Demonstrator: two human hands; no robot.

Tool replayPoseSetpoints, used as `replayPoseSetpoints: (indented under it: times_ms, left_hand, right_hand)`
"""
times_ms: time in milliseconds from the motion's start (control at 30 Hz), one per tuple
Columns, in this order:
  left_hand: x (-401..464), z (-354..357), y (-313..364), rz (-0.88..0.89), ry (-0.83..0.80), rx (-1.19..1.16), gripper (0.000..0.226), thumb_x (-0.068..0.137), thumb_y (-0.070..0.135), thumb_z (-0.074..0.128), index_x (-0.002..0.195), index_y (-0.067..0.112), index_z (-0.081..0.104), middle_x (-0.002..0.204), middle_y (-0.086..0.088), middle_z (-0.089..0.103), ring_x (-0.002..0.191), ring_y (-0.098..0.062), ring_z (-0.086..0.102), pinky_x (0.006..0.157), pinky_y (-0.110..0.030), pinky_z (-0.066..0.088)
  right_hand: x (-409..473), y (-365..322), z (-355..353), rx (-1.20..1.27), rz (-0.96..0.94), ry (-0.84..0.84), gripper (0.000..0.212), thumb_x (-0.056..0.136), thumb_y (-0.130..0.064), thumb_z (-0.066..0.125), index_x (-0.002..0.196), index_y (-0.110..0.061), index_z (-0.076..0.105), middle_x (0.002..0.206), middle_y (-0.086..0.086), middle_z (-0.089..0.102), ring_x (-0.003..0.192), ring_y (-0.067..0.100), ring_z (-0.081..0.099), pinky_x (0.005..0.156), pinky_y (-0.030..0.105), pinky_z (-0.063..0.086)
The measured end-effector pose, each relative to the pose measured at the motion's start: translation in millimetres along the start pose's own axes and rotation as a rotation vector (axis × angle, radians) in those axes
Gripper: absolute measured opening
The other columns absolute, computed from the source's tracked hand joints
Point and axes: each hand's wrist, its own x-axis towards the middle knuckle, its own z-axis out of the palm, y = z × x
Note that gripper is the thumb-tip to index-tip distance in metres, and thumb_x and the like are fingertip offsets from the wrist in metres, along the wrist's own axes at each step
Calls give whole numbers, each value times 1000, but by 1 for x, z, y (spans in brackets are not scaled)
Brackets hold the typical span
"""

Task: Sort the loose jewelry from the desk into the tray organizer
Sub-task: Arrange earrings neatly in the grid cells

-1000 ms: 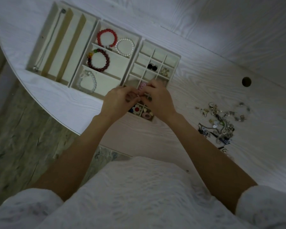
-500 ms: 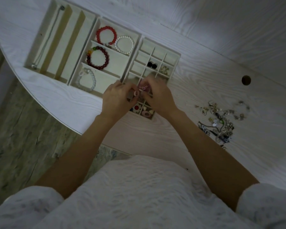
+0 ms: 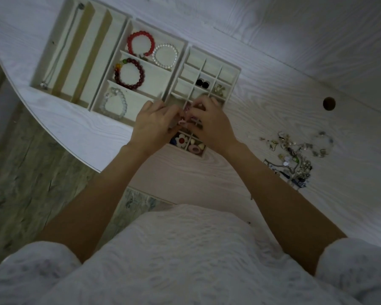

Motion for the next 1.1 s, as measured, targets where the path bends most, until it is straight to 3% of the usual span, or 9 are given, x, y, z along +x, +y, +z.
replayPoseSetpoints:
  times_ms: [133, 267, 400, 533, 633, 833, 967, 1100]
  left_hand:
    - [7, -2, -4, 80, -59, 14, 15, 75, 19, 71, 88, 12, 66, 81, -3, 68, 77, -26, 55, 65, -31, 29]
    - [12, -7, -6, 61, -67, -14, 17, 76, 16, 61, 90, 12, 69, 86, -4, 67, 81, -27, 53, 66, -34, 34]
    - [10, -7, -5, -31, -41, -61, 15, 80, 16, 58, 88, 11, 70, 85, -7, 67, 78, -29, 56, 67, -34, 38]
    - [0, -4, -6, -100, -61, -105, 14, 81, 21, 61, 86, 13, 71, 87, -8, 64, 81, -30, 56, 68, -36, 44]
    - [-3, -3, -4, -95, -98, -120, 18, 82, 28, 59, 83, 15, 72, 88, -7, 63, 78, -29, 54, 65, -35, 43]
    - [-3, -2, -2, -61, -133, -94, 23, 82, 32, 58, 80, 17, 75, 85, -6, 63, 76, -29, 55, 63, -31, 38]
    - [2, -3, -4, 47, -151, -10, 17, 82, 28, 65, 76, 15, 73, 84, -6, 61, 75, -28, 51, 63, -28, 26]
    - [3, -4, -3, 47, -147, -14, 18, 84, 27, 61, 79, 13, 71, 86, -7, 61, 76, -28, 51, 63, -29, 27]
  right_hand:
    - [3, -3, 0, -76, 33, -29, 10, 75, -18, 70, 75, -8, 69, 98, 13, 56, 91, 30, 50, 67, 34, 44]
    - [13, -12, -8, -170, 49, -124, 6, 74, -13, 68, 70, -10, 71, 105, 12, 54, 100, 31, 47, 77, 44, 45]
    - [14, -16, -9, -230, 84, -138, 4, 77, -15, 70, 78, -12, 73, 107, 9, 53, 103, 29, 44, 83, 37, 41]
    - [5, -14, -2, -154, 105, 11, 8, 71, -15, 76, 69, -10, 70, 94, 10, 57, 93, 30, 50, 74, 33, 44]
    - [2, -15, 2, -146, 109, 46, 8, 70, -17, 76, 72, -10, 73, 91, 9, 58, 89, 29, 51, 71, 31, 45]
    - [5, -14, 0, -204, 129, -63, 13, 80, -22, 69, 86, -13, 77, 102, 7, 59, 98, 29, 46, 85, 29, 36]
    - [2, -10, -1, -234, 80, -17, 7, 75, -18, 72, 78, -14, 77, 95, 9, 61, 91, 33, 50, 76, 36, 44]
    - [4, -14, -3, -242, 108, -39, 7, 76, -18, 71, 79, -14, 76, 93, 8, 59, 90, 32, 50, 74, 36, 44]
